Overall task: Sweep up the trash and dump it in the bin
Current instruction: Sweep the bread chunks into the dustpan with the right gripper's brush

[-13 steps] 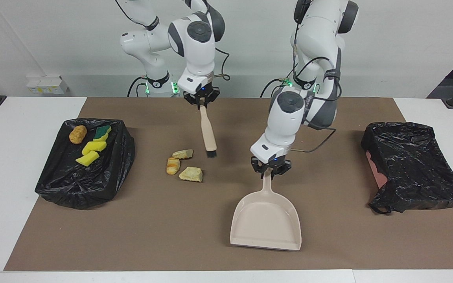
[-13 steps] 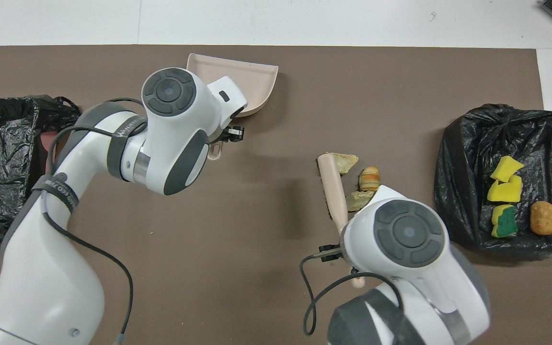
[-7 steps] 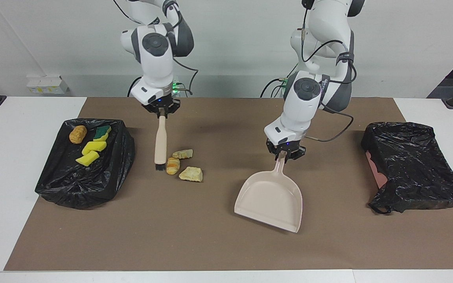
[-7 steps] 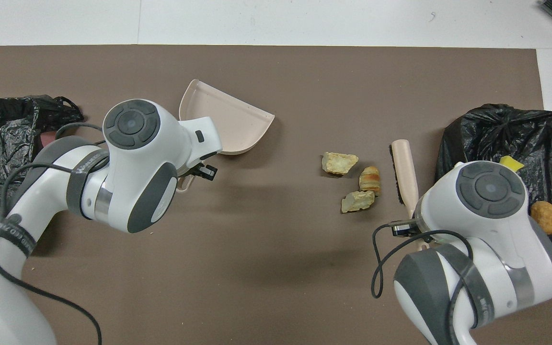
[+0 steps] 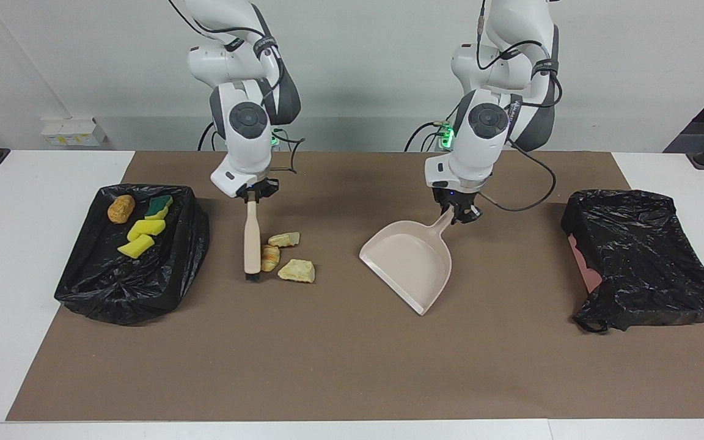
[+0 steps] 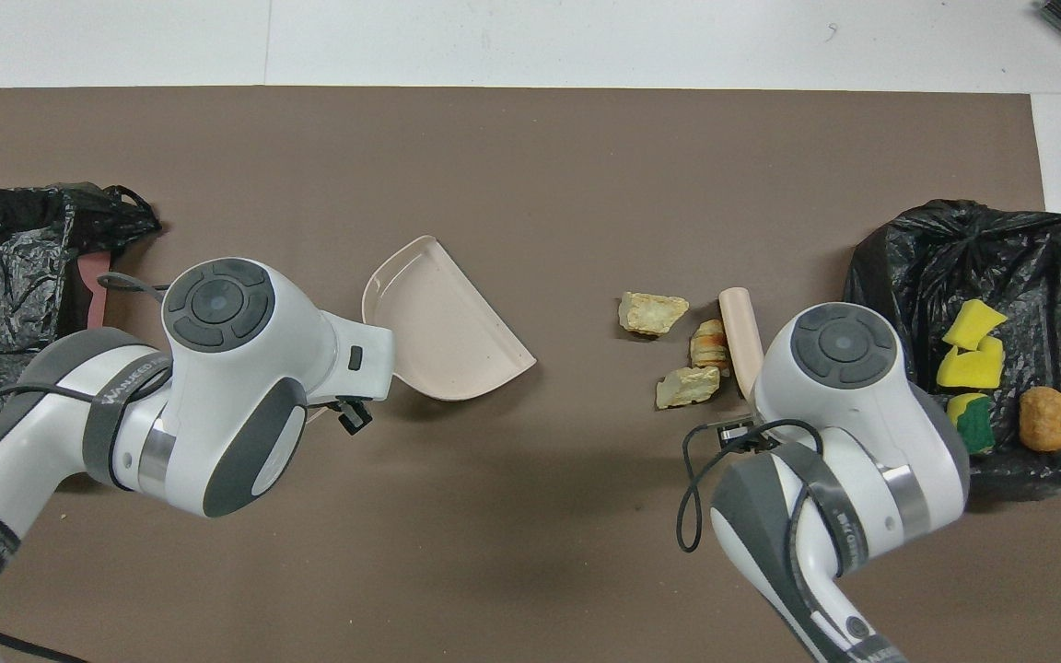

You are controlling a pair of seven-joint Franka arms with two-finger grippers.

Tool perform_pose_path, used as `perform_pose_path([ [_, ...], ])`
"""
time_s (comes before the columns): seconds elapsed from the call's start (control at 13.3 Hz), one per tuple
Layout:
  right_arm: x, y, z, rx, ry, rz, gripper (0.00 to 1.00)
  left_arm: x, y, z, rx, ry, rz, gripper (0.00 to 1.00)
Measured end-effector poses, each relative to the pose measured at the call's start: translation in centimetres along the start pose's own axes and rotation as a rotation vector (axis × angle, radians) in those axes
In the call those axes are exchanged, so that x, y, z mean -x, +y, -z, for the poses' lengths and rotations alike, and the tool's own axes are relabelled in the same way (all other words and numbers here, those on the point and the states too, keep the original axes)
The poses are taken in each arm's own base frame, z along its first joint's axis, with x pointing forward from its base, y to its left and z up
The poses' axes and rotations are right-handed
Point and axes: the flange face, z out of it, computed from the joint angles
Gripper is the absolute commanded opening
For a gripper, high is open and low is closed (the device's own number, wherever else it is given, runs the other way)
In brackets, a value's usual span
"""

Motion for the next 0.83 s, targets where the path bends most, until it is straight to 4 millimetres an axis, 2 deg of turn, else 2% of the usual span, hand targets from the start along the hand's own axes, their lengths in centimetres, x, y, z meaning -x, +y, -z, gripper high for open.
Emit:
perform_pose_path([
  [0.45, -0.9, -5.2, -1.4, -0.074, 0.033, 0.005, 0.00, -0.9, 1.0, -0.1, -0.013, 0.014, -0.274, 0.00],
  [0.68, -1.7, -9.5, -2.2, -0.147, 0.029, 0.035, 0.00, -1.9, 1.9, -0.3, -0.034, 0.035, -0.362, 0.00],
  [0.83, -1.6, -12.5, -1.4, -0.222, 0.013, 0.040, 0.00, -3.1, 3.4, -1.5, -0.034, 0.029, -0.400, 0.00],
])
